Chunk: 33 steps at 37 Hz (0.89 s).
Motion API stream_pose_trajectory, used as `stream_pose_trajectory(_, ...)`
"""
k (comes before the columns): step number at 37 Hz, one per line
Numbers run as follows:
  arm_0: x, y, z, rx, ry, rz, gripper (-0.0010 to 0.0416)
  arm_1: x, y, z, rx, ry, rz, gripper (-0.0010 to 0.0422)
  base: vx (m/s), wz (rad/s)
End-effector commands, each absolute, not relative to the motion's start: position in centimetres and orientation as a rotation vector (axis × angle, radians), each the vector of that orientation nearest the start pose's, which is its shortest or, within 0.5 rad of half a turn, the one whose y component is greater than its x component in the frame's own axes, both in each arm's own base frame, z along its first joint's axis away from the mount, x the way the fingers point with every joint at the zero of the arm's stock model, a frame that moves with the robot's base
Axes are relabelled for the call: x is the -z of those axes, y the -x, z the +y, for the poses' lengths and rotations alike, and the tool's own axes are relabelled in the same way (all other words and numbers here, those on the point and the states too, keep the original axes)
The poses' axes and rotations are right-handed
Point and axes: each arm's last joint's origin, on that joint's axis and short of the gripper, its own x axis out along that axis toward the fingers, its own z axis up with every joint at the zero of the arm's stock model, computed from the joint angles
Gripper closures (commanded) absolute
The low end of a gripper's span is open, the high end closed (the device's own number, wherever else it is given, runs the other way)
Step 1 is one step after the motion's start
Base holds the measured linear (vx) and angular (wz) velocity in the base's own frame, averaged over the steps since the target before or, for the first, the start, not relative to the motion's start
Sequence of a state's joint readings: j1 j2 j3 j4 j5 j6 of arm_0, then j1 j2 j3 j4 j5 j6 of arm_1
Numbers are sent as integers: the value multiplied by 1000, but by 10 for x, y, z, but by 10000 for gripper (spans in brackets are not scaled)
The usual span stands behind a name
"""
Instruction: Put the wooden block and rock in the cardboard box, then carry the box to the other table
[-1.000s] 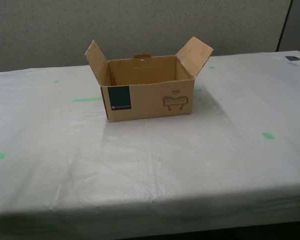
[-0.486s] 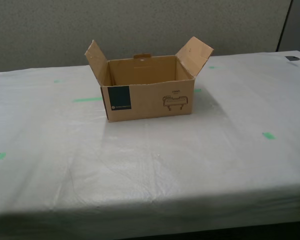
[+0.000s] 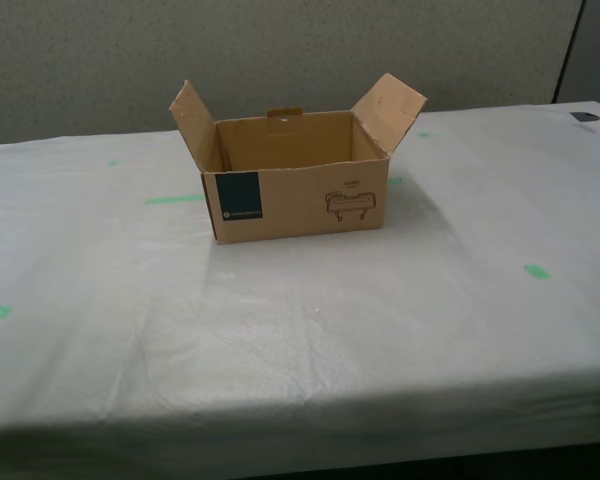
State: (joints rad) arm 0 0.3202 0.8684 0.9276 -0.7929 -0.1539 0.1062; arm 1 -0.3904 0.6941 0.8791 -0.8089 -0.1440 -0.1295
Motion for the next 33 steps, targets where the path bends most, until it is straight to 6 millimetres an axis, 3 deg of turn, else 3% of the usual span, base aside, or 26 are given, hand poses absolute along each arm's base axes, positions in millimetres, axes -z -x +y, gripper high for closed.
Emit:
stream_pose_trajectory(1, -315, -152, 55, -411, -39, 760, 284, -320, -117, -44, 201, -39, 616, 105, 0, 0)
stream_pose_trajectory(33, -315, -152, 55, -411, -39, 759, 285, -320, -117, -44, 201, -39, 616, 105, 0, 0)
